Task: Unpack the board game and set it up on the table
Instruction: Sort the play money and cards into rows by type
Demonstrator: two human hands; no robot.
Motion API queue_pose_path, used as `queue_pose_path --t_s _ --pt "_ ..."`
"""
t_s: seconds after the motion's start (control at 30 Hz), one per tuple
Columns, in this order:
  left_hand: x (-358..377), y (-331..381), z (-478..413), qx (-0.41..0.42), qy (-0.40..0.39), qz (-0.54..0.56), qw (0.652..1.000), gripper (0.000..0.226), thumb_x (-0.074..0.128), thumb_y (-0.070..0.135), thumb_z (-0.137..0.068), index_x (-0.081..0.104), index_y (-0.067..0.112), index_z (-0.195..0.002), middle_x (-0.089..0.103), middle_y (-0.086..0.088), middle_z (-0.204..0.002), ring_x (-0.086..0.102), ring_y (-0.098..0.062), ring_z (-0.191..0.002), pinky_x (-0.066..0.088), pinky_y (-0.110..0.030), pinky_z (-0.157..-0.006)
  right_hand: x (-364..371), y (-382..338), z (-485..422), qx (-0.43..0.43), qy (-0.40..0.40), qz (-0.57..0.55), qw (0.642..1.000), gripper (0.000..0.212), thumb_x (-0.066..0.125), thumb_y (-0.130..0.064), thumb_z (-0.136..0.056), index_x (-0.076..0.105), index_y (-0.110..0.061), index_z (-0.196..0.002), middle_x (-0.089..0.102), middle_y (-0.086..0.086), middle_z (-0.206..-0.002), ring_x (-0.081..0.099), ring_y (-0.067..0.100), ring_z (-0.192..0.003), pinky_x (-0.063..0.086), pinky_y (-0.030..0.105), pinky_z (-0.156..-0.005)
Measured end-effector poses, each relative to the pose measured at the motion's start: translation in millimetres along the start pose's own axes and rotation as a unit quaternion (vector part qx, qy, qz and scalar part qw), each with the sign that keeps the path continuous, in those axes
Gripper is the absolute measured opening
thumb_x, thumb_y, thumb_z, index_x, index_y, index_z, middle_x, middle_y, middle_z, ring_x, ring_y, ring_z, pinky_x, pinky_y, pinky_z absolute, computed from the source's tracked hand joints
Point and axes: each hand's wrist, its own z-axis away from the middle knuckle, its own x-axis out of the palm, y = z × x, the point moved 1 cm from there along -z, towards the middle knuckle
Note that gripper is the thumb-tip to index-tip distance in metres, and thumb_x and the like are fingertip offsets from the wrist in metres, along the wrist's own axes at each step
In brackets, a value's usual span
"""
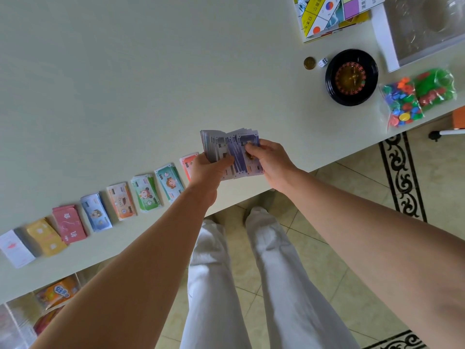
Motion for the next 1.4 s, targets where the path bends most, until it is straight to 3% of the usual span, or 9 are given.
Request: queue_pose_path --t_s 0.17,0.37,0.53,0.63,0.73,0.97,1.07,1.23,1.4 --pt "0.5 0.9 -3.7 -0.005 0.008 0.001 1.000 0.025 0.074 0.005 -0.078 0.059 0.015 -0.095 0.066 -0.009 -0.101 0.064 -0.025 -0.098 0.054 -0.043 -0.091 -5.2 1.1 -2.0 0.001 0.005 0.000 1.000 0.020 0.054 -0.023 -0.097 0.063 -0.012 -0.110 0.071 0.006 -0.103 0.069 0.023 -0.095 0.056 0.038 -0.083" --pt "6.1 2.7 -1.3 -0.020 -0.025 0.032 0.999 0.012 0.064 0.004 -0.088 0.058 0.015 -0.091 0.066 -0.007 -0.094 0.065 -0.024 -0.094 0.052 -0.044 -0.094 -4.2 1.1 -2.1 -0.013 -0.007 0.038 0.999 0.024 0.050 -0.026 -0.099 0.065 -0.014 -0.114 0.072 0.002 -0.102 0.070 0.019 -0.090 0.055 0.033 -0.078" --pt "10.1 4.4 5.1 -0.026 -0.073 0.097 0.992 0.007 0.050 0.017 -0.098 0.055 0.013 -0.095 0.064 -0.006 -0.089 0.064 -0.018 -0.085 0.053 -0.033 -0.085 -4.6 -0.6 -2.1 -0.022 -0.005 0.037 0.999 0.023 0.051 -0.027 -0.098 0.065 -0.017 -0.113 0.071 0.003 -0.104 0.068 0.021 -0.095 0.055 0.037 -0.084" --pt "9.6 5.9 2.9 -0.023 -0.056 0.096 0.994 0.009 0.047 0.020 -0.100 0.054 0.015 -0.096 0.060 -0.006 -0.088 0.059 -0.017 -0.083 0.051 -0.030 -0.076 -10.2 -1.5 -4.0 -0.012 0.009 0.014 1.000 0.020 0.051 -0.024 -0.098 0.066 -0.016 -0.110 0.072 0.005 -0.103 0.069 0.022 -0.094 0.055 0.041 -0.085" --pt "13.0 7.9 2.6 -0.020 -0.040 0.072 0.996 0.010 0.045 0.021 -0.101 0.053 0.016 -0.098 0.056 -0.005 -0.087 0.056 -0.016 -0.079 0.049 -0.025 -0.067 -11.1 -3.6 -4.4 -0.016 0.012 0.025 0.999 0.021 0.052 -0.025 -0.098 0.065 -0.015 -0.111 0.072 0.002 -0.101 0.069 0.021 -0.092 0.055 0.037 -0.082" --pt "19.1 11.0 1.6 -0.015 -0.024 0.050 0.998 0.017 0.040 0.011 -0.100 0.053 0.014 -0.089 0.057 -0.006 -0.083 0.054 -0.022 -0.084 0.046 -0.034 -0.083 -9.6 -13.3 -6.8 -0.010 0.012 0.018 1.000 0.015 0.053 -0.025 -0.097 0.065 -0.016 -0.100 0.070 0.000 -0.090 0.067 0.015 -0.083 0.048 0.025 -0.067" --pt "16.1 13.4 -1.3 -0.022 -0.031 0.061 0.997 0.016 0.044 0.010 -0.099 0.053 0.016 -0.088 0.058 -0.006 -0.084 0.053 -0.019 -0.078 0.048 -0.034 -0.084 -16.7 -16.9 -9.9 0.005 0.003 -0.015 1.000 0.011 0.056 -0.023 -0.096 0.065 -0.017 -0.097 0.071 0.001 -0.091 0.068 0.017 -0.085 0.050 0.029 -0.071" --pt "19.6 17.0 -4.5 -0.025 -0.061 0.059 0.996 0.011 0.048 0.019 -0.099 0.057 0.015 -0.093 0.059 -0.006 -0.080 0.051 -0.016 -0.072 0.045 -0.025 -0.065 -21.2 -17.8 -11.5 0.000 -0.015 0.012 1.000 0.014 0.054 -0.023 -0.097 0.065 -0.018 -0.104 0.071 0.002 -0.099 0.068 0.020 -0.092 0.052 0.033 -0.080" --pt "23.8 13.5 -9.8 -0.036 -0.065 0.031 0.997 0.006 0.053 0.016 -0.097 0.055 0.014 -0.102 0.062 -0.010 -0.097 0.058 -0.025 -0.094 0.050 -0.034 -0.083 -22.2 -17.7 -11.9 0.007 -0.029 0.028 0.999 0.014 0.054 -0.024 -0.097 0.064 -0.019 -0.104 0.071 0.004 -0.101 0.068 0.023 -0.097 0.053 0.040 -0.089"
